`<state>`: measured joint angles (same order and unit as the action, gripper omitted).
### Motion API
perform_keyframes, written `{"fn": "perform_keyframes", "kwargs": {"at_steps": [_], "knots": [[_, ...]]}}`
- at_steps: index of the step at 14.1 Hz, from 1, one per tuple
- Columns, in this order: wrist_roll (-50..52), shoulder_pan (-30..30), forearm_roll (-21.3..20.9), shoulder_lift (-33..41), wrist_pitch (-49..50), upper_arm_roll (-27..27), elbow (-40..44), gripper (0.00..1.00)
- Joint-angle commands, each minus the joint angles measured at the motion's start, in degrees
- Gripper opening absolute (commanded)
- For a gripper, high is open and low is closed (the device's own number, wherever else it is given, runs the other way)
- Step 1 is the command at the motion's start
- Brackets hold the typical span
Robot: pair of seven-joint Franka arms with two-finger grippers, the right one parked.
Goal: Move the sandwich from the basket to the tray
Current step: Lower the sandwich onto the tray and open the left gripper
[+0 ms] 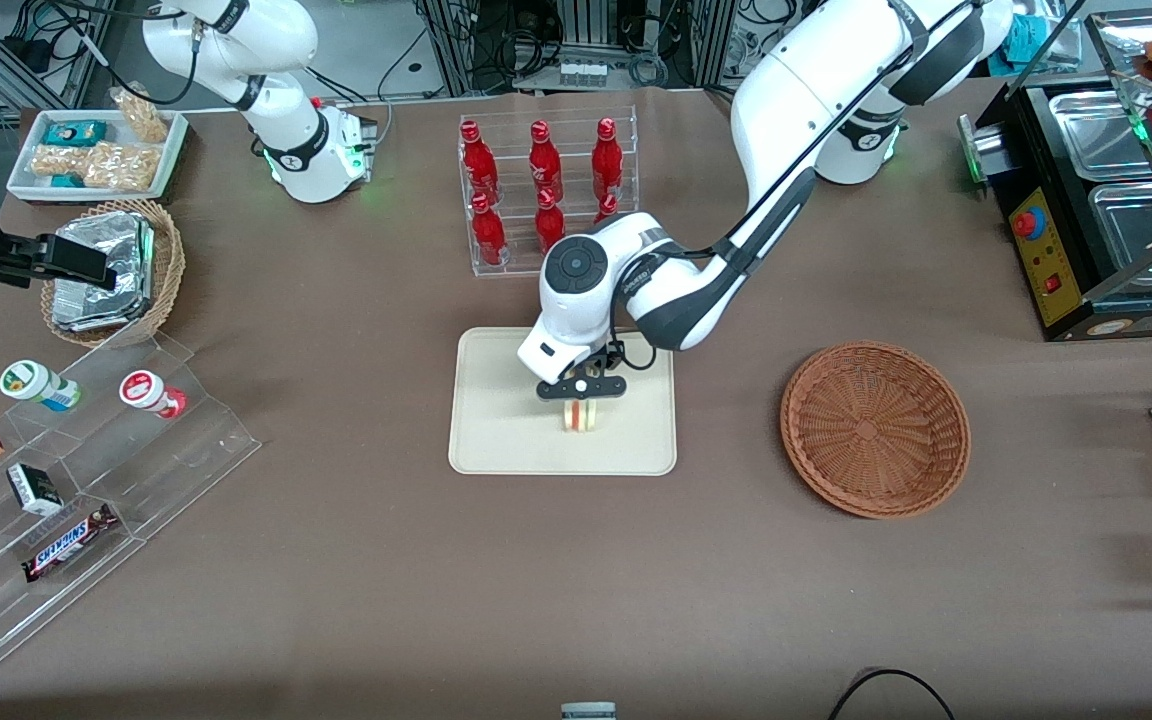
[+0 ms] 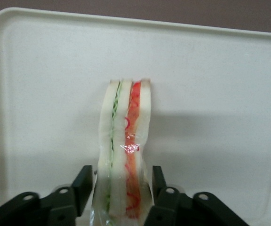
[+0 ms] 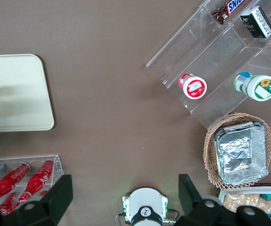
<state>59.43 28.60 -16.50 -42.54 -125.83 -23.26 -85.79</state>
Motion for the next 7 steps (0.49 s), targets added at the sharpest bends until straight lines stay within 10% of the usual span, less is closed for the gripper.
{"fn": "perform_keyframes", "kwargs": {"at_steps": [1, 7], "knots": [[1.22, 0.93, -1.08, -0.62, 1.46, 0.50, 2.03, 0.81], [0.87, -2.92, -0.38, 8.49, 10.04, 3.13, 0.19, 0.92]]}}
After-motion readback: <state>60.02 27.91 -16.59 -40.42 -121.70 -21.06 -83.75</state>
